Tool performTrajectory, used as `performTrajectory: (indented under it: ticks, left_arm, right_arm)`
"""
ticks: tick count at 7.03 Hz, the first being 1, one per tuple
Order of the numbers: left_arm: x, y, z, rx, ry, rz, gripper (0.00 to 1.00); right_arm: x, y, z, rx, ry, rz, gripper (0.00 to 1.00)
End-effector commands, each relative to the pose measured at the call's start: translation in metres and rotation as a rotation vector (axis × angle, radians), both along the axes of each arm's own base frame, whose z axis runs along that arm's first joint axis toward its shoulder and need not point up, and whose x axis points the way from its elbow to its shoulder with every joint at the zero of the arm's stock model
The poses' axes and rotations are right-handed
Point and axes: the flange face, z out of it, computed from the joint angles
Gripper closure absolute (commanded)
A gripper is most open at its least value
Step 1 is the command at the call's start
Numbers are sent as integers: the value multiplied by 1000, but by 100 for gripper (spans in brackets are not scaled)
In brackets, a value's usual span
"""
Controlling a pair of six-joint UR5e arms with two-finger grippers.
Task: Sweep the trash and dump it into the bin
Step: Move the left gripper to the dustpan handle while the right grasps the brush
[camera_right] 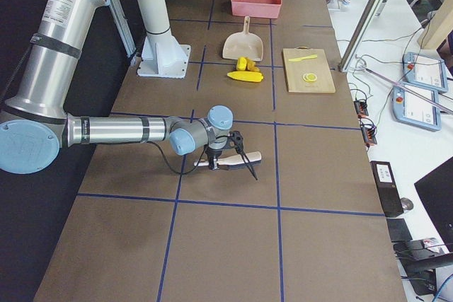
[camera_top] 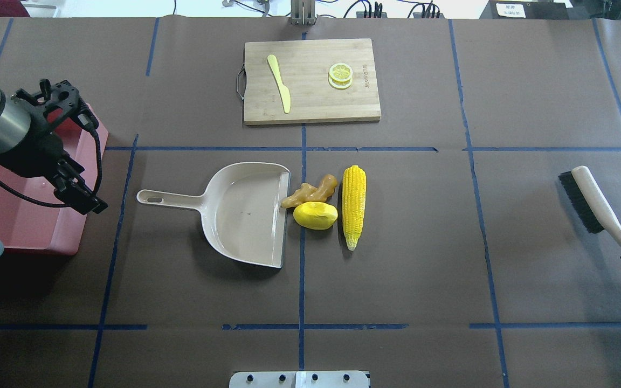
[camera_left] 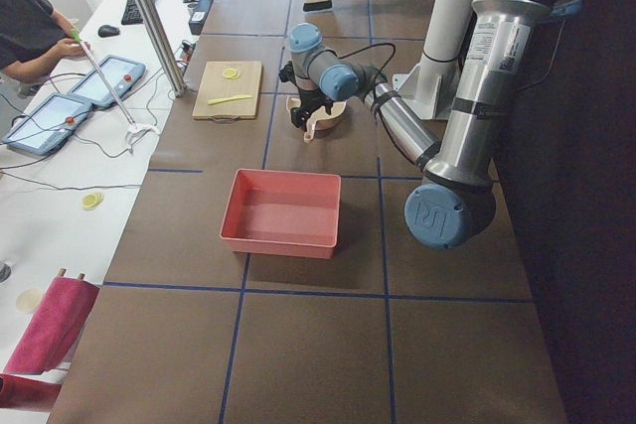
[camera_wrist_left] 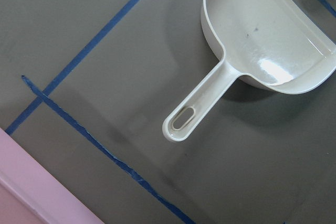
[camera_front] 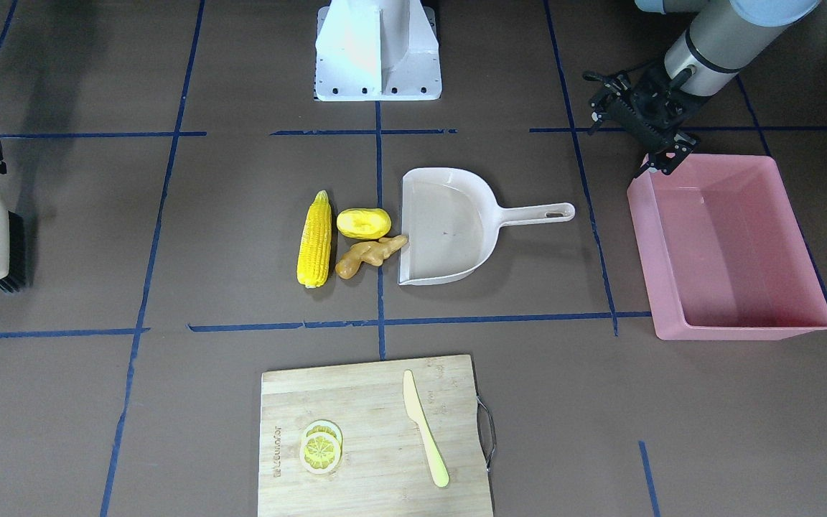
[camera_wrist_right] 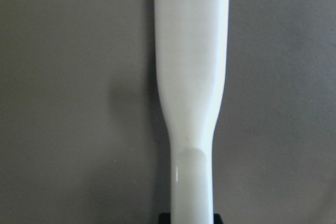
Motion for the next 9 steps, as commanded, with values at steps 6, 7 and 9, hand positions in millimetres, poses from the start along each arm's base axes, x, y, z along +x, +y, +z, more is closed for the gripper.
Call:
performTrajectory:
  ticks: [6, 7, 9]
  left_arm:
    - [109, 12, -34, 419, -52, 278, 1]
    - [108, 2, -30, 428, -55, 267, 1]
    - [123, -27, -2, 503, -54, 324, 1]
  right_arm:
    - [-46, 16, -105, -28, -63, 88, 100]
    - [-49, 18, -108, -25, -67, 80, 100]
    - [-54, 21, -111, -33, -70, 78, 98]
